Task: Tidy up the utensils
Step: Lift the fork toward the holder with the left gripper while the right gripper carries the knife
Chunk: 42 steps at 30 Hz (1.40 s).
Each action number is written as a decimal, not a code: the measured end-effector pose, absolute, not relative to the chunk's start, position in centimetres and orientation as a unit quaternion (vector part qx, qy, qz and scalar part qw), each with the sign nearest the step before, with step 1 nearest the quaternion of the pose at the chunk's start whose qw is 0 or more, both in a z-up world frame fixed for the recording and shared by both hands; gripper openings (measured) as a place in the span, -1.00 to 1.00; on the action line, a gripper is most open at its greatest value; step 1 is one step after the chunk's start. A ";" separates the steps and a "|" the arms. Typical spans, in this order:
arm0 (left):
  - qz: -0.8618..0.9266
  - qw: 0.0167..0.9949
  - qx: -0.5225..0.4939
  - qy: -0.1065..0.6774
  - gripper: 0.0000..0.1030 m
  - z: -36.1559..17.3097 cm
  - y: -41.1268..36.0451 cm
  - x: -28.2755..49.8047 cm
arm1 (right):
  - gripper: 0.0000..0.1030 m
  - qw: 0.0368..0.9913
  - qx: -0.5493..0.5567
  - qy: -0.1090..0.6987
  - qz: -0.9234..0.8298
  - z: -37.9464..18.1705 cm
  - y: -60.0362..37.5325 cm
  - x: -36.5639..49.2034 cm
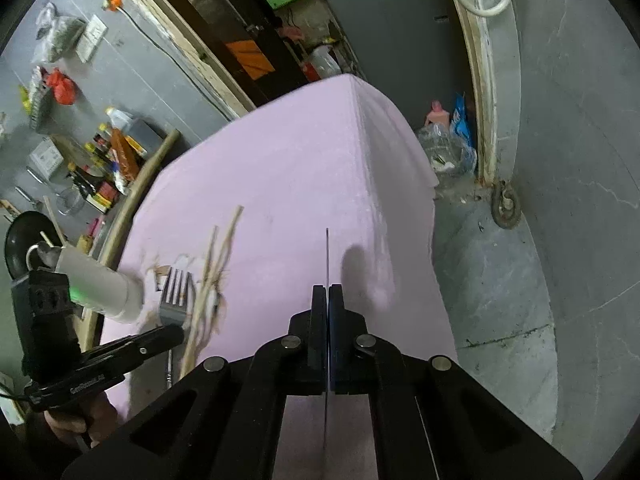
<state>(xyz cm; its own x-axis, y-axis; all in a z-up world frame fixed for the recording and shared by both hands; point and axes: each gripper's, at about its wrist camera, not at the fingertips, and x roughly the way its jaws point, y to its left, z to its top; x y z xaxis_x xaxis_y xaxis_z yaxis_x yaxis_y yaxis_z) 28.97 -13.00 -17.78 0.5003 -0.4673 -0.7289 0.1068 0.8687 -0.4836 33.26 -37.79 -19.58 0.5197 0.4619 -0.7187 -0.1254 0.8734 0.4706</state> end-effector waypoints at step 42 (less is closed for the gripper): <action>-0.009 0.981 -0.157 0.114 -0.95 0.4 13.7 22.7 | -0.98 0.935 0.237 0.036 0.260 -0.2 -9.5 29.1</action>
